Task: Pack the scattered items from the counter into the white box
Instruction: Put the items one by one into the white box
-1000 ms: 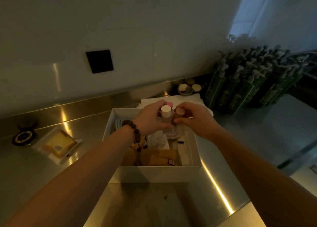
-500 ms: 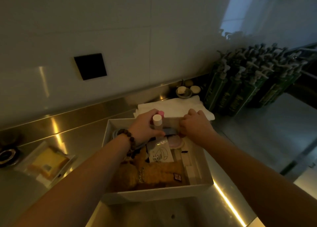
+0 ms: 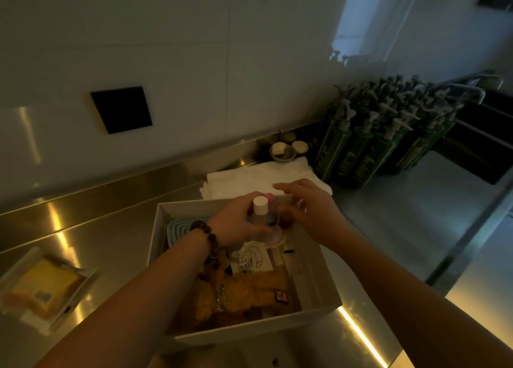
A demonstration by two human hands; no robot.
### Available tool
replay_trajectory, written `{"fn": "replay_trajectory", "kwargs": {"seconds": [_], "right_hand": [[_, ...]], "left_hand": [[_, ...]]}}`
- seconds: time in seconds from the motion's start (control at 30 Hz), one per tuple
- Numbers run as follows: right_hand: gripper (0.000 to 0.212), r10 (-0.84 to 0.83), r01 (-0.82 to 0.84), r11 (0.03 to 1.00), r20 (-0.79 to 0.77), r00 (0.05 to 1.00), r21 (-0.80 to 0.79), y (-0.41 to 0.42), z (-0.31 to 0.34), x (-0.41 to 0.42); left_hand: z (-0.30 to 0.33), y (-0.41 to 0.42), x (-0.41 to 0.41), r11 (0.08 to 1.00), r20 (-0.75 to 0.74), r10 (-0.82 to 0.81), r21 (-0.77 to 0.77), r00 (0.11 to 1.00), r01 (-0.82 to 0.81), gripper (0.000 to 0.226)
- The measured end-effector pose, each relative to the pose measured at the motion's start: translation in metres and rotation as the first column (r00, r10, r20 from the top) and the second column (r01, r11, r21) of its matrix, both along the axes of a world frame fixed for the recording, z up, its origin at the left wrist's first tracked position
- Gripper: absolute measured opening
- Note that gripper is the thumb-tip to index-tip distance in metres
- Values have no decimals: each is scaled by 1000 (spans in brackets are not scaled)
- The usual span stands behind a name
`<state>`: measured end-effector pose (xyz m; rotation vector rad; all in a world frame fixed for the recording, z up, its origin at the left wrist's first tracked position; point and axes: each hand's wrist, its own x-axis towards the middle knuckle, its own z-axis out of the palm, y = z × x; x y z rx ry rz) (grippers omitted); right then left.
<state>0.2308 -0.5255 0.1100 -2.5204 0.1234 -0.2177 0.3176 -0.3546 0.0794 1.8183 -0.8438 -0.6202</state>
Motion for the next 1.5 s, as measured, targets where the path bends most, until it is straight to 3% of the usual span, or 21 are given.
{"fn": "replay_trajectory", "kwargs": {"seconds": [0.1,0.23,0.37,0.43,0.6,0.67,0.73,0.83,0.9,0.97,1.03,1.07,1.17,1.23,1.3,1.37,1.5], "right_hand": [[32,51,-52,996,23,998,70,6,2,-11],[18,5,-6,999,41,999,43,6,3,-18],[13,-66,66,995,1,998,-81,-5,5,-22],[18,-119,105,987,-113,986,-122,-8,7,-20],[23,-98,-9,918,-248,964,-397,2,8,-9],[26,-201,1,896,-402,893,-444,9,10,6],[42,-350,23,878,-608,712,-478,16,15,25],[52,-441,162,886,-685,580,-434,22,20,43],[41,-406,118,892,-659,633,-436,21,15,34],[22,-283,-4,863,-490,825,-505,19,4,11],[19,-186,-29,845,-344,920,-534,19,-1,3],[21,-226,-2,857,-380,897,-515,18,2,10],[40,-332,10,901,-673,661,-434,23,16,25],[32,-266,50,925,-547,794,-377,16,22,22],[23,-176,136,976,-246,953,-173,12,24,-2],[34,-112,114,994,-184,977,1,16,31,-17],[37,10,-21,998,-178,984,-62,26,34,-23]], "left_hand": [[6,-7,-6,995,20,-102,-14,995,103,51],[7,-10,-11,989,22,-146,-23,989,147,45],[5,-1,-6,999,74,40,-7,996,-40,35],[4,7,-1,993,95,114,-3,989,-114,33],[5,22,2,995,68,101,-6,993,-100,31],[4,25,1,995,74,99,-2,992,-99,31],[2,29,0,996,81,91,7,993,-92,32],[1,35,-1,996,86,79,20,993,-81,32],[1,38,-1,996,95,80,25,992,-83,33],[2,40,-2,996,113,82,35,990,-86,35],[3,39,-3,996,123,81,35,989,-86,35],[3,39,-4,996,131,80,35,988,-86,35],[4,38,-6,996,124,77,37,989,-82,37],[5,36,-7,996,110,79,39,991,-83,37],[7,31,-9,995,114,78,49,990,-84,38],[10,22,-16,997,118,36,66,992,-44,37],[11,-2,-36,991,54,-108,89,993,103,33]]}}
